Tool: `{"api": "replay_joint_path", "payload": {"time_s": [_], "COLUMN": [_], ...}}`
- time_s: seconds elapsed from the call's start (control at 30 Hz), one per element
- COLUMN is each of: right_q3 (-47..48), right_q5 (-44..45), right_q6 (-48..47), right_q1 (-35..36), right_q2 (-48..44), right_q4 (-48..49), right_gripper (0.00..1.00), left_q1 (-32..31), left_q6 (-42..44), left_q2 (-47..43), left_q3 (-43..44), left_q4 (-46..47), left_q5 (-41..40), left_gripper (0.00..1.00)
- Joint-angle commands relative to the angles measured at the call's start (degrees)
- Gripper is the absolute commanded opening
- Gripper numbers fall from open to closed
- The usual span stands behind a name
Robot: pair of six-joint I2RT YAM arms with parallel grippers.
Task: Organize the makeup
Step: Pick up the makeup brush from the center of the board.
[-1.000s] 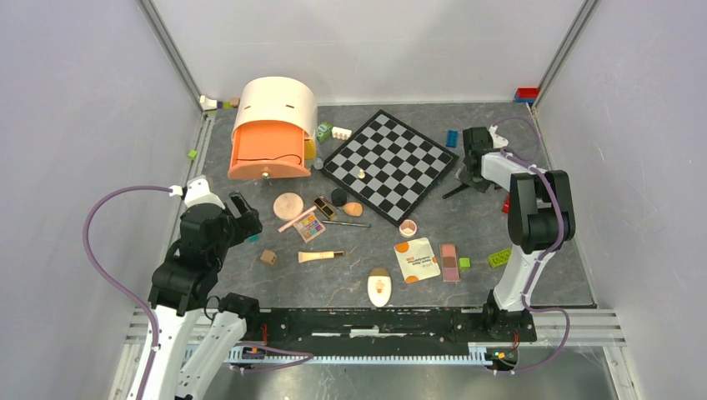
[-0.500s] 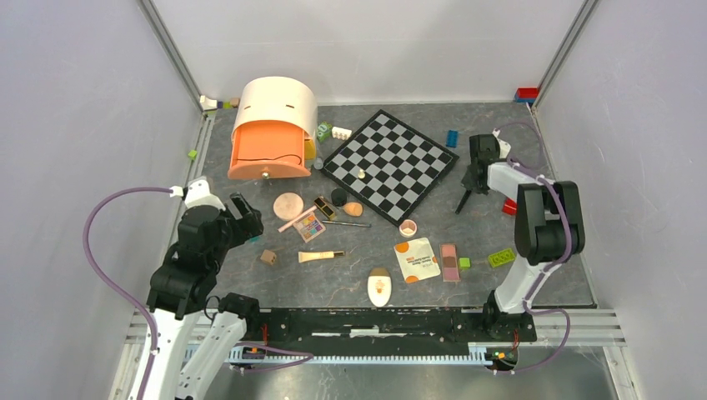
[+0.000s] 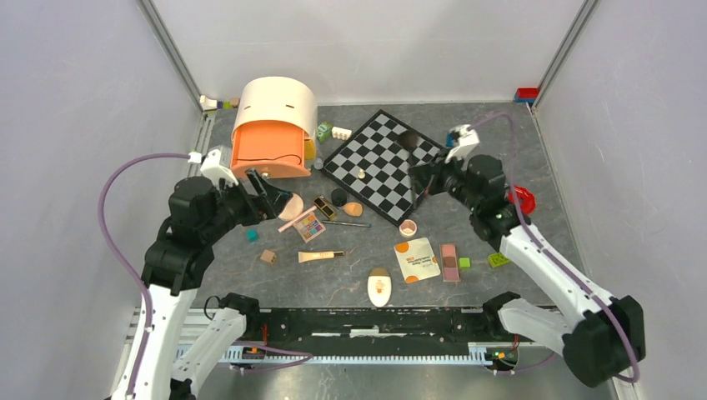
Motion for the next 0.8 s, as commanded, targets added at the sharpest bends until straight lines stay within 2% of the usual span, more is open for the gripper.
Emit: {"api": "replay_joint_path", "payload": {"time_s": [0.0,0.17,0.27,0.4,0.53,0.63,0.77], "right_q3": [-3.45,-7.29,-9.85,-7.61,-7.54,-8.79,-11.75], "right_q5": [-9.77,-6.77,-3.23,-0.97,2.5,3.68,6.06], "right_q6": [0.4,9.97,16.86,17.14,18.72,21.12,26.2], "right_q1": [10.31,18.43,21.95,28.07,32.12,33.39,33.81], "right_q2": [-4.99,-6.67,-6.49,-3.09,-0.66,0.01,-0.59], "right_q4": [11.62,21.93,29.2,31.54,33.38,36.13,41.31], "right_gripper": [0.0,0.0,0.0,0.0,0.0,0.0,0.0], "left_q1": [-0.66,-3.93,-7.96,-15.82,-24.61,-28.68,-31.46], "left_q6": [-6.96,-12.25,-14.42,-15.4,-14.61,-15.83,-17.15], "left_q2": [1.09,-0.19,-0.85,0.09,2.01,2.13,2.65], "left_q3": [-0.39,-4.25,-6.64,-8.23,-7.42,-8.9,-11.03], "left_q4": [8.25,14.31,17.32,20.55,23.0,26.63,31.62], "left_q5": [10.12,11.99,10.81,5.7,-2.81,-7.91,-9.01], "left_gripper": [0.86,0.84,0.82,0.81,0.8,0.7,0.64]}}
